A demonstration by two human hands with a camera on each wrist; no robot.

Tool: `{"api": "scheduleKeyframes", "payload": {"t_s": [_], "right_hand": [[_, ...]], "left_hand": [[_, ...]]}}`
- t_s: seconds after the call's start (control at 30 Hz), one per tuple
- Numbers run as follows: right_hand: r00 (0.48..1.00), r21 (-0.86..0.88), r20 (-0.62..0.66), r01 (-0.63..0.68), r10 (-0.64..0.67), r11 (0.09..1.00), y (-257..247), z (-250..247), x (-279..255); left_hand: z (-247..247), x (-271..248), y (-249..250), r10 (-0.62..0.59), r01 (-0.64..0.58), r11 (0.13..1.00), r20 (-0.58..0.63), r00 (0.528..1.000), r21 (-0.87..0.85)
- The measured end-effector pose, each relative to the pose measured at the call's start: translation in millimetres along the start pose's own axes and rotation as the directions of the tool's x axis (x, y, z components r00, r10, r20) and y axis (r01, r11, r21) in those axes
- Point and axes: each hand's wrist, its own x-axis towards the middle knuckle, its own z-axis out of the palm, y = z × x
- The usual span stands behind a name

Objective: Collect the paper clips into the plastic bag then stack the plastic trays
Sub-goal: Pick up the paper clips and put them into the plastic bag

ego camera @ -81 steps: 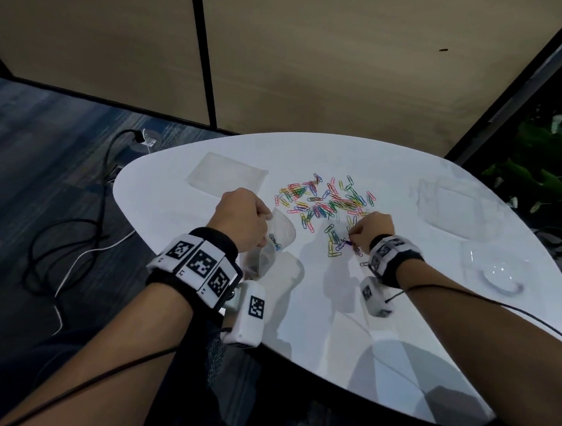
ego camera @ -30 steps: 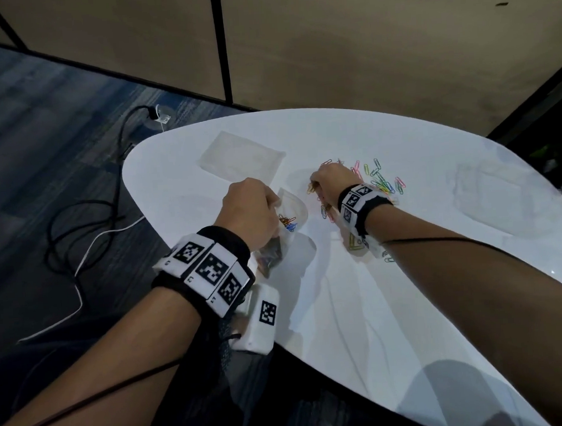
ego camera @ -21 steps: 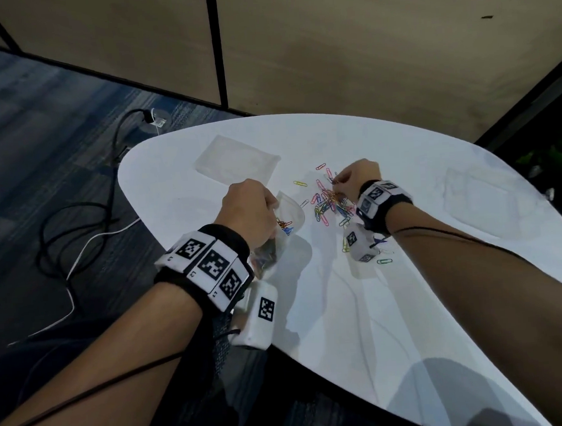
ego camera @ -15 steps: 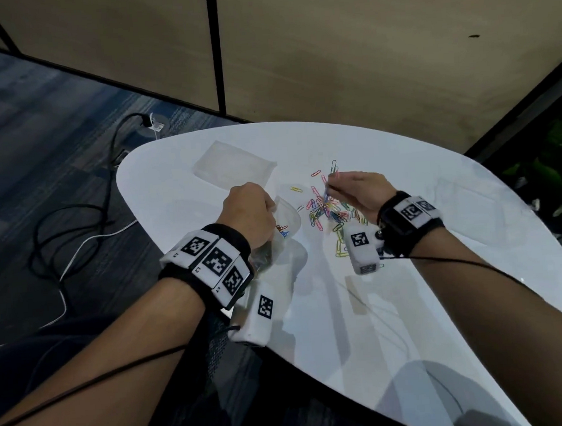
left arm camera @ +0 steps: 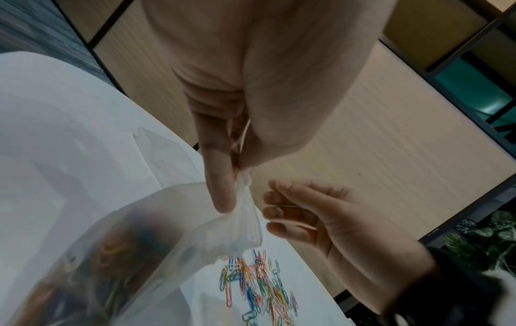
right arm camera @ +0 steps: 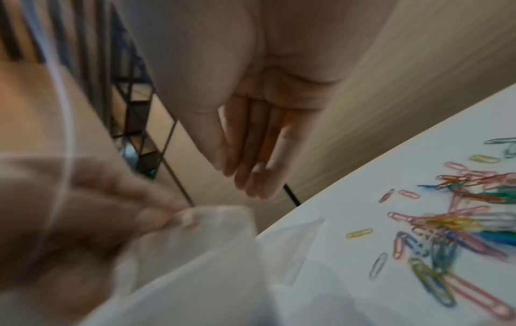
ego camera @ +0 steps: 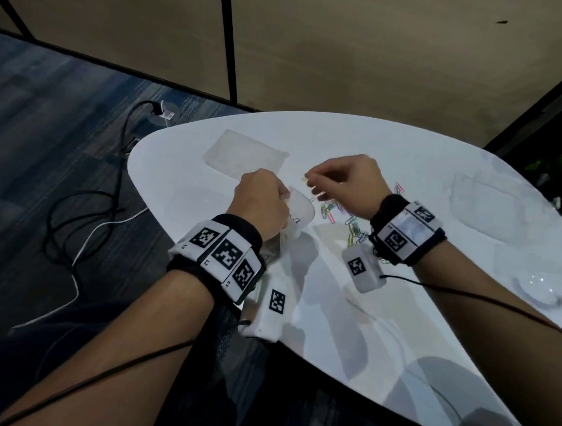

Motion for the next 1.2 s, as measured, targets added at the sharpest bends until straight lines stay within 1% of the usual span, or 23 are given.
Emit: {"api": "scheduleKeyframes", "payload": {"t_s": [0.03,0.07,0.1,0.13,0.17,0.2,0.3,0.37,0.43,0.5,0.57,0.63,0.67,0.73,0.77,0.9,0.93,0.97,1.03,1.1,1.13,1.17,1.2], "right_hand": [[0.998,0.002,-0.049,-0.041,0.041,0.999,8.5,-5.7,13.9],[0.993,-0.085,-0.083,-0.089,0.082,0.992,20.7,-9.4,28.3],[0.989,-0.24,-0.091,-0.137,0.119,0.961,33.6,-13.2,42.3],[0.984,-0.401,-0.079,-0.179,0.161,0.898,45.5,-14.9,54.6],[0.978,-0.507,-0.066,-0.202,0.197,0.838,56.6,-15.3,65.2],[0.976,-0.582,-0.027,-0.192,0.217,0.79,66.2,-14.5,73.5],[0.976,-0.677,0.068,-0.106,0.206,0.729,82.5,-0.2,86.5],[0.971,-0.727,0.147,-0.023,0.188,0.686,79.8,11.7,83.8],[0.957,-0.774,0.234,0.079,0.169,0.628,76.8,21.0,74.5],[0.938,-0.815,0.324,0.211,0.123,0.54,77.9,24.8,57.5],[0.926,-0.85,0.365,0.289,0.097,0.44,88.1,19.8,41.8],[0.933,-0.876,0.347,0.286,0.094,0.387,99.3,9.0,28.7],[0.94,-0.867,0.334,0.278,0.069,0.413,103.4,4.3,24.4],[0.946,-0.816,0.32,0.305,-0.057,0.491,110.7,-2.2,21.6],[0.952,-0.814,0.295,0.296,-0.084,0.499,110.9,-2.7,21.8],[0.971,-0.904,0.185,0.108,0.149,0.414,100.7,-7.1,29.1],[0.973,-0.904,0.147,0.059,0.18,0.424,100.8,-9.5,30.5],[0.976,-0.882,0.09,-0.014,0.197,0.471,100.7,-13.7,32.2],[0.973,-0.73,-0.083,-0.207,0.216,0.652,97.9,-22.6,31.3],[0.928,-0.475,-0.256,-0.366,0.272,0.8,94.6,-33.6,27.4],[0.893,-0.322,-0.304,-0.423,0.33,0.847,92.7,-38.9,25.3],[0.864,-0.159,-0.313,-0.456,0.394,0.875,90.4,-43.5,23.2],[0.847,0.013,-0.288,-0.463,0.447,0.886,85.4,-46.5,19.7]], "left_hand": [[-1.7,0.5,-1.7,0.003,-0.003,1.0,-0.001,1.0,-0.001],[-3.5,1.1,-4.1,0.004,-0.004,1.0,-0.002,1.0,-0.004],[-5.7,1.3,-5.2,0.003,-0.003,1.0,-0.007,1.0,-0.009],[-7.3,1.5,-6.7,0.003,-0.003,1.0,-0.013,1.0,-0.01],[-8.4,1.8,-7.0,0.007,-0.007,1.0,-0.016,1.0,-0.01],[-8.8,2.2,-7.1,0.014,-0.014,1.0,-0.015,1.0,-0.01],[-7.0,2.7,-6.9,0.021,-0.021,1.0,0.012,1.0,-0.002],[-5.6,3.2,-6.5,0.031,-0.031,0.999,0.029,0.999,0.011],[-5.8,2.7,-7.1,0.031,-0.032,0.999,0.032,0.999,0.018],[-6.7,2.5,-7.1,0.033,-0.034,0.999,0.032,0.999,0.028],[-6.6,1.2,-6.0,0.034,-0.036,0.999,0.034,0.999,0.036],[-4.6,-1.2,-4.1,0.033,-0.034,0.999,0.044,0.998,0.036],[-3.4,-2.4,-3.4,0.031,-0.032,0.999,0.053,0.998,0.034],[-1.0,-4.4,-2.0,0.034,-0.036,0.999,0.076,0.997,0.03],[-0.6,-4.7,-2.1,0.034,-0.037,0.999,0.085,0.996,0.031],[-1.5,-2.9,-0.8,0.031,-0.034,0.999,0.088,0.996,0.038],[-1.2,-2.4,-0.4,0.028,-0.031,0.999,0.089,0.996,0.037],[-0.7,-1.7,1.0,0.027,-0.031,0.999,0.092,0.995,0.037],[0.9,-0.6,2.7,0.026,-0.03,0.999,0.103,0.994,0.038],[2.1,0.6,3.4,0.022,-0.027,0.999,0.111,0.994,0.037],[2.3,1.2,3.3,0.018,-0.022,0.999,0.112,0.994,0.035],[2.4,1.9,3.0,0.014,-0.018,0.999,0.112,0.994,0.032],[2.9,2.3,2.8,0.009,-0.013,0.999,0.111,0.994,0.031]]}}
